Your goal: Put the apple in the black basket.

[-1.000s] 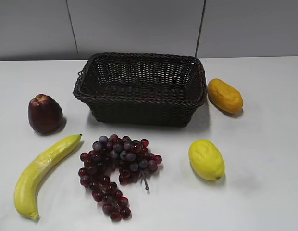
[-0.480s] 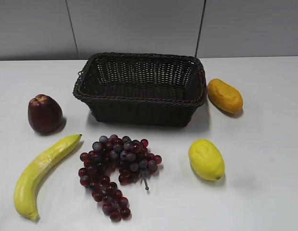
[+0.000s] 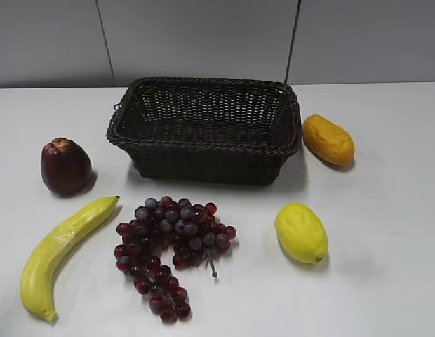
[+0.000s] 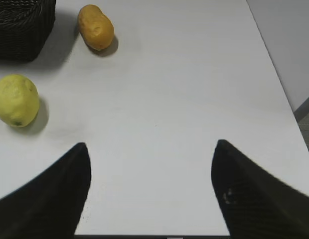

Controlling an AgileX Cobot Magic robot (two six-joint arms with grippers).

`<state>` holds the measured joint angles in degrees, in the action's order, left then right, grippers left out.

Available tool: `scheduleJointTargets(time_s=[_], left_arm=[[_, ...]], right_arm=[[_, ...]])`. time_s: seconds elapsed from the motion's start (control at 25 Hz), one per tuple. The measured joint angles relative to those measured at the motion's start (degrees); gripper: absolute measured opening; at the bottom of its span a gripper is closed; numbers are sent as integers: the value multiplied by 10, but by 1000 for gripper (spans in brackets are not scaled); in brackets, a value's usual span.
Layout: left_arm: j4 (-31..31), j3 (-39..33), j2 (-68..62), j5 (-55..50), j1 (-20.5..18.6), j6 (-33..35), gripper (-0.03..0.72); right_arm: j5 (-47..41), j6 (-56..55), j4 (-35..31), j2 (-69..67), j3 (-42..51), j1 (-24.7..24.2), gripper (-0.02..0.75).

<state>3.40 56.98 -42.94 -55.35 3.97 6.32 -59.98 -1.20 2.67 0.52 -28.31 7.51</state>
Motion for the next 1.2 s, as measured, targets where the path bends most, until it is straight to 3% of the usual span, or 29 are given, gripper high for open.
scheduleJointTargets(time_s=[0.28, 0.48, 0.84, 1.2], left_arm=[[-87, 103, -178, -2, 0, 60, 568], [-107, 152, -309, -30, 1, 70, 568], [-94, 227, -509, -59, 71, 71, 570], [-69, 240, -656, -30, 79, 71, 654]], right_arm=[[0, -1, 0, 0, 0, 0, 573], [0, 0, 0, 0, 0, 0, 573], [0, 0, 0, 0, 0, 0, 573], [0, 0, 0, 0, 0, 0, 573]])
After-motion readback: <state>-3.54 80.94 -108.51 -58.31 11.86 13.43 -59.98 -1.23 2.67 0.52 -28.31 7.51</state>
